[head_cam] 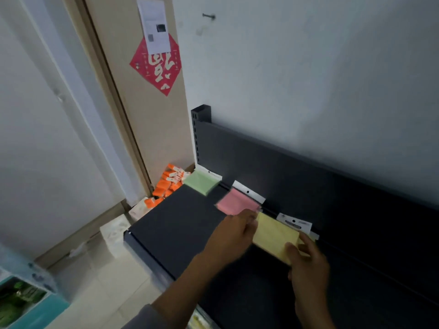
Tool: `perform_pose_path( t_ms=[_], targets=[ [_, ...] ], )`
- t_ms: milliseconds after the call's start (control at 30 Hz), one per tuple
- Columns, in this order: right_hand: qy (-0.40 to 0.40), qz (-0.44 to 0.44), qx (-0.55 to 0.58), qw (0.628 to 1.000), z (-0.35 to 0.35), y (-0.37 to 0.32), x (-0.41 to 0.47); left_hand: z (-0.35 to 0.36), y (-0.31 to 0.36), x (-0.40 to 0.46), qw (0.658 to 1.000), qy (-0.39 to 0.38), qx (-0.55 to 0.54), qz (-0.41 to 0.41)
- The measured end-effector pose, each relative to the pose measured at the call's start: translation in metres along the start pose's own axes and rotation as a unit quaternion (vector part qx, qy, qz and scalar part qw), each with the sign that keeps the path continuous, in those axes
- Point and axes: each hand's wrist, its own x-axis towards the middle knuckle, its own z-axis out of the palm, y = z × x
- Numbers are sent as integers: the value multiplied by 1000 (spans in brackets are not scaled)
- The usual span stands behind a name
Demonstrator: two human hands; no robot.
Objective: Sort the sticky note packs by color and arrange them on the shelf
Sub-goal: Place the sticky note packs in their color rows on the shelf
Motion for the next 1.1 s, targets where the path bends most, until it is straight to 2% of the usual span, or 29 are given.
perform_pose_path(
  t_ms=[133,400,533,700,800,967,1100],
  targets=[
    [53,9,-2,999,-11,12,19,19,6,15,999,-30,-14,25],
    [104,9,-33,994,-28,7,28,50,2,40,994,-84,-15,65],
    [130,-6,-59,990,-26,4,22,55,-5,43,991,-113,6,73],
    [117,-30,-139,983,-14,2,10,62,-22,37,980,-170,83,68],
    [118,-32,-149,981,-12,0,1,59,-25,35,978,-165,105,73],
    [152,-28,-149,977,-10,-1,-15,51,-27,25,983,-147,62,92],
    [180,-33,-137,973,-10,-3,-24,37,-26,20,988,-100,22,119]
  ],
)
